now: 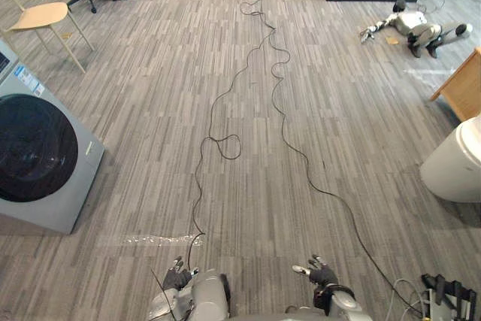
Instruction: Organize washtable
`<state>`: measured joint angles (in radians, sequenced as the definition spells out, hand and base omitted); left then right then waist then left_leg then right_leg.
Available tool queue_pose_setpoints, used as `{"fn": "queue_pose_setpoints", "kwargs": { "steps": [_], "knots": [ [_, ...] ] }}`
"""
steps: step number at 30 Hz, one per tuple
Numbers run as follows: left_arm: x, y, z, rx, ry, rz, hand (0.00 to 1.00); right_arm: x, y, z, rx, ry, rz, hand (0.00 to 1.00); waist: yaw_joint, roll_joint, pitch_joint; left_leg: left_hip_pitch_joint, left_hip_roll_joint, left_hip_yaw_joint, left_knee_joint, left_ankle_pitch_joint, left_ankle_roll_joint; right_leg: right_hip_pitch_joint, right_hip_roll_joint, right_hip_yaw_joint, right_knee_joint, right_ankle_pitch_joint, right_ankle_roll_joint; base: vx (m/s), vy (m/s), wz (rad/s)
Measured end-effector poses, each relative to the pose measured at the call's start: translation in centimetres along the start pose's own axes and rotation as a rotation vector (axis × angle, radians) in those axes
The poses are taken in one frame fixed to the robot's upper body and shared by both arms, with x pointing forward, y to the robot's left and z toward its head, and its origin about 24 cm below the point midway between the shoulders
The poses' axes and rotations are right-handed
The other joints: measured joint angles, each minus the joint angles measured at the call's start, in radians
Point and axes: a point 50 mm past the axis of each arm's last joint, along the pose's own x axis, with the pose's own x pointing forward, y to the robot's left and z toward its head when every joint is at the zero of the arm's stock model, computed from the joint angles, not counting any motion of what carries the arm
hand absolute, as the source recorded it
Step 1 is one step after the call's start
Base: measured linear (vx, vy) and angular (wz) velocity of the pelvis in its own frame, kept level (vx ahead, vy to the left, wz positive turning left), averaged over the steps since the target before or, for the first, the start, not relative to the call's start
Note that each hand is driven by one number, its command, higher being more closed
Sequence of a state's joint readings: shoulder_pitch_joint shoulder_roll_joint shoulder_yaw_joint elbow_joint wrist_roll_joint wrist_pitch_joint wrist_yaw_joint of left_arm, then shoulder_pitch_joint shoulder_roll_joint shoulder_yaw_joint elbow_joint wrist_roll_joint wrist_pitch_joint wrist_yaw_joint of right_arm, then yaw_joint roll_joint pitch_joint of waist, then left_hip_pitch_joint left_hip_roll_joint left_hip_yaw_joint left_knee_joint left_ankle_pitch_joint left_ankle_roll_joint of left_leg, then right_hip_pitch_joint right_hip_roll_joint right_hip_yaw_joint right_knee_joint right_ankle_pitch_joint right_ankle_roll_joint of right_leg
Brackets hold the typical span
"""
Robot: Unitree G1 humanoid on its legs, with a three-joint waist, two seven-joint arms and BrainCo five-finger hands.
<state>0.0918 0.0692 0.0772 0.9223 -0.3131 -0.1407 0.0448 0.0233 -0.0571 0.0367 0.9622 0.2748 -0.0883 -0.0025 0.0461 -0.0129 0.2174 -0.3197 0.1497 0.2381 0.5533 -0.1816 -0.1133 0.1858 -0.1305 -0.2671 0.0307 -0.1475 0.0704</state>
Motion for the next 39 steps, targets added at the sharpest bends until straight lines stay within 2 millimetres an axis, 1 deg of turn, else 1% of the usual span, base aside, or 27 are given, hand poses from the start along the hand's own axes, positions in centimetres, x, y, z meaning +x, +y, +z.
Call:
{"fn": "queue_pose_setpoints", "kwargs": {
  "steps": [1, 2, 3, 4, 5, 7, 10, 12, 13, 15, 16, 18, 19, 20, 21, 22, 23, 24, 26, 29, 30, 32, 34, 35, 36, 37, 39],
  "knots": [
    [0.0, 0.0, 0.1, -0.001, -0.006, -0.002, 0.00, 0.0, -0.1, 0.0, -0.001, 0.000, -0.002, 0.00, 0.002, -0.001, 0.001, -0.011, -0.012, 0.006, -0.060, 0.006, 0.002, 0.000, -0.008, 0.008, 0.000, -0.006, 0.009, 0.31, 0.234, -0.66],
    [0.0, -0.2, 0.1, -0.002, -0.005, -0.006, 0.00, 0.0, -0.2, -0.1, -0.003, 0.005, -0.008, 0.00, 0.018, 0.011, -0.002, -0.015, -0.030, 0.003, -0.240, 0.078, 0.025, -0.002, -0.013, 0.044, 0.000, -0.031, 0.040, 0.30, 0.242, -0.60],
    [0.0, -0.3, 0.0, -0.009, -0.003, -0.005, 0.00, -0.1, -0.4, -0.2, -0.006, 0.008, -0.012, 0.00, 0.026, 0.014, -0.003, -0.011, -0.030, 0.000, -0.237, 0.110, 0.046, -0.001, -0.013, 0.055, 0.000, -0.036, 0.047, 0.37, 0.263, -0.74],
    [0.0, -0.3, 0.2, -0.007, -0.010, -0.008, 0.00, 0.0, 0.1, -0.4, -0.002, 0.019, -0.006, 0.00, 0.036, -0.010, -0.015, -0.014, -0.057, 0.010, -0.213, 0.106, 0.119, 0.000, -0.032, 0.083, 0.004, -0.056, 0.046, 0.33, 0.188, -0.31],
    [0.1, -0.1, 0.4, 0.001, -0.017, -0.005, 0.00, -0.1, 0.5, -0.7, 0.004, 0.024, 0.001, 0.00, 0.030, -0.028, -0.023, -0.028, -0.068, 0.012, -0.192, 0.077, 0.124, -0.002, -0.044, 0.091, 0.013, -0.060, 0.038, 0.56, 0.255, -0.16],
    [0.3, 0.0, 0.9, 0.005, -0.020, 0.000, 0.00, -0.1, 1.0, -0.8, 0.008, 0.027, 0.013, 0.00, 0.023, -0.041, -0.021, -0.038, -0.079, 0.015, -0.118, -0.005, 0.142, -0.081, -0.078, 0.137, 0.212, -0.079, 0.067, 0.52, 0.238, 0.00],
    [0.3, 0.5, 0.3, 0.035, 0.010, 0.005, 0.00, 0.0, 1.4, -0.7, -0.013, 0.029, 0.037, 0.00, 0.018, -0.052, -0.011, 0.121, -0.091, 0.037, -0.117, -0.084, 0.197, -0.244, -0.107, 0.220, 0.744, -0.032, 0.142, 0.46, 0.163, -0.12],
    [0.2, 0.3, -0.1, 0.069, 0.029, -0.008, 0.00, 0.1, 1.6, -0.3, -0.034, 0.016, 0.046, 0.00, 0.019, -0.040, 0.000, 0.246, -0.087, 0.035, -0.152, -0.125, 0.209, -0.334, -0.110, 0.148, 0.940, -0.079, 0.066, 0.51, 0.054, -0.01],
    [0.2, 0.3, -0.1, 0.071, 0.033, -0.007, 0.00, 0.2, 1.9, 0.1, -0.048, 0.007, 0.056, 0.00, 0.017, -0.038, 0.004, 0.316, -0.080, 0.033, -0.205, -0.127, 0.207, -0.378, -0.104, 0.075, 0.923, -0.112, 0.009, 0.46, 0.008, 0.03],
    [0.1, 0.1, -0.2, 0.067, 0.034, -0.010, 0.00, 0.4, 2.1, 0.7, -0.055, -0.014, 0.065, 0.00, 0.007, -0.027, 0.011, 0.375, -0.055, 0.027, -0.256, -0.126, 0.206, -0.437, -0.059, 0.005, 0.804, -0.139, -0.035, 0.42, -0.035, 0.12],
    [0.1, 0.0, -0.3, 0.069, 0.037, -0.013, 0.00, 0.5, 2.2, 1.3, -0.058, -0.033, 0.069, 0.00, -0.011, -0.021, 0.015, 0.408, -0.040, 0.018, -0.290, -0.125, 0.204, -0.492, -0.020, -0.017, 0.651, -0.133, -0.038, 0.47, -0.070, 0.33],
    [0.1, 0.1, -0.5, 0.093, 0.045, -0.012, 0.00, 0.6, 2.1, 1.8, -0.070, -0.050, 0.066, 0.00, -0.033, -0.025, 0.016, 0.464, -0.044, -0.007, -0.348, -0.129, 0.159, -0.537, 0.027, 0.010, 0.340, 0.002, -0.028, 0.50, -0.099, 0.45],
    [0.1, 0.3, -0.5, 0.104, 0.045, -0.009, 0.00, 0.6, 2.1, 1.6, -0.077, -0.043, 0.064, 0.00, -0.032, -0.033, 0.018, 0.479, -0.061, -0.021, -0.358, -0.136, 0.136, -0.536, 0.032, 0.029, 0.275, 0.063, -0.032, 0.52, -0.146, 0.66],
    [0.1, 0.5, -0.7, 0.112, 0.054, -0.003, 0.00, 0.6, 1.8, 1.5, -0.091, -0.039, 0.059, 0.00, -0.037, -0.048, 0.013, 0.522, -0.067, -0.067, -0.361, -0.162, 0.094, -0.537, 0.036, 0.087, 0.291, 0.221, -0.076, 0.54, -0.180, 0.60],
    [0.1, -0.3, -1.0, 0.106, 0.066, -0.016, 0.00, 0.8, 1.4, 2.1, -0.112, -0.049, 0.051, 0.00, -0.031, -0.012, 0.009, 0.533, -0.035, -0.101, -0.338, -0.161, 0.083, -0.540, 0.047, 0.064, 0.366, 0.146, -0.083, 0.53, -0.185, 0.65],
    [0.0, -0.7, -1.2, 0.098, 0.070, -0.023, 0.00, 0.8, 1.2, 2.1, -0.110, -0.046, 0.045, 0.00, -0.032, 0.004, 0.007, 0.515, -0.020, -0.122, -0.289, -0.162, 0.082, -0.534, 0.051, 0.048, 0.376, 0.114, -0.083, 0.62, -0.234, 0.40],
    [-0.1, -1.0, -1.4, 0.079, 0.071, -0.022, 0.00, 0.7, 0.9, 2.2, -0.096, -0.051, 0.033, 0.00, -0.032, 0.028, 0.008, 0.454, 0.013, -0.153, -0.138, -0.158, 0.075, -0.512, 0.061, 0.024, 0.383, 0.075, -0.094, 0.61, -0.225, 0.35],
    [-0.1, -0.9, -1.4, 0.053, 0.074, -0.007, 0.00, 0.7, 0.8, 2.3, -0.100, -0.059, 0.030, 0.00, -0.032, 0.048, 0.013, 0.369, 0.059, -0.160, 0.075, -0.110, 0.007, -0.470, 0.088, 0.010, 0.378, 0.041, -0.107, 0.62, -0.229, 0.19],
    [-0.2, -0.7, -1.3, 0.020, 0.059, 0.008, 0.00, 0.7, 0.9, 2.1, -0.100, -0.048, 0.030, 0.00, -0.025, 0.059, 0.025, 0.254, 0.142, -0.151, 0.380, -0.044, -0.026, -0.363, 0.134, -0.004, 0.338, -0.002, -0.128, 0.51, -0.125, 0.03],
    [0.0, -0.4, 0.0, 0.037, 0.006, 0.004, 0.00, 0.5, 1.8, 1.3, -0.078, -0.026, 0.045, 0.00, -0.014, 0.029, 0.037, 0.120, 0.147, -0.086, 0.484, -0.063, 0.007, -0.198, 0.145, -0.008, 0.230, -0.037, -0.137, 0.47, -0.067, 0.10],
    [0.1, -0.5, 0.4, 0.037, -0.013, -0.001, 0.00, 0.5, 1.8, 0.8, -0.074, -0.003, 0.041, 0.00, 0.000, 0.015, 0.038, 0.059, 0.123, -0.046, 0.407, -0.081, 0.037, -0.145, 0.142, -0.008, 0.169, -0.030, -0.128, 0.54, -0.019, 0.06],
    [0.3, -0.8, 1.1, 0.039, -0.040, -0.012, 0.00, 0.5, 1.7, 0.4, -0.076, 0.021, 0.033, 0.00, 0.024, 0.008, 0.039, -0.007, 0.053, -0.015, 0.151, -0.081, 0.044, -0.097, 0.121, -0.010, 0.113, -0.020, -0.108, 0.46, 0.069, 0.00],
    [0.4, -1.0, 1.6, 0.040, -0.057, -0.016, 0.00, 0.8, 1.9, 0.7, -0.070, 0.026, 0.023, 0.00, 0.031, -0.004, 0.049, -0.043, -0.045, -0.030, -0.223, 0.016, 0.029, -0.039, 0.089, -0.008, 0.057, -0.032, -0.085, 0.46, 0.156, -0.13],
    [0.4, -1.2, 1.6, 0.037, -0.059, -0.019, 0.00, 0.8, 1.6, 0.4, -0.075, 0.038, 0.015, 0.00, 0.054, -0.006, 0.048, -0.022, -0.066, -0.050, -0.340, 0.166, 0.033, -0.008, 0.083, 0.013, 0.025, -0.042, -0.065, 0.41, 0.173, -0.44],
    [0.4, -1.4, 1.6, 0.034, -0.060, -0.024, 0.00, 0.8, 1.6, 0.3, -0.076, 0.043, 0.015, 0.00, 0.063, -0.012, 0.044, -0.010, -0.076, -0.049, -0.342, 0.218, 0.061, 0.007, 0.083, 0.030, 0.012, -0.046, -0.055, 0.63, 0.250, -0.38],
    [0.6, -0.9, 2.2, 0.049, -0.073, -0.017, 0.00, 0.8, 2.6, 0.4, -0.070, 0.034, 0.041, 0.00, 0.060, -0.051, 0.033, -0.019, -0.116, -0.052, -0.307, 0.179, 0.149, 0.019, 0.046, 0.036, 0.022, -0.049, -0.050, 0.53, 0.200, -0.08],
    [0.7, -0.6, 2.4, 0.047, -0.075, -0.009, 0.00, 0.7, 2.8, 0.2, -0.061, 0.038, 0.043, 0.00, 0.050, -0.062, 0.032, -0.035, -0.113, -0.054, -0.199, 0.099, 0.190, -0.039, 0.018, 0.056, 0.206, -0.059, -0.031, 0.65, 0.264, 0.13]
  ]
}}
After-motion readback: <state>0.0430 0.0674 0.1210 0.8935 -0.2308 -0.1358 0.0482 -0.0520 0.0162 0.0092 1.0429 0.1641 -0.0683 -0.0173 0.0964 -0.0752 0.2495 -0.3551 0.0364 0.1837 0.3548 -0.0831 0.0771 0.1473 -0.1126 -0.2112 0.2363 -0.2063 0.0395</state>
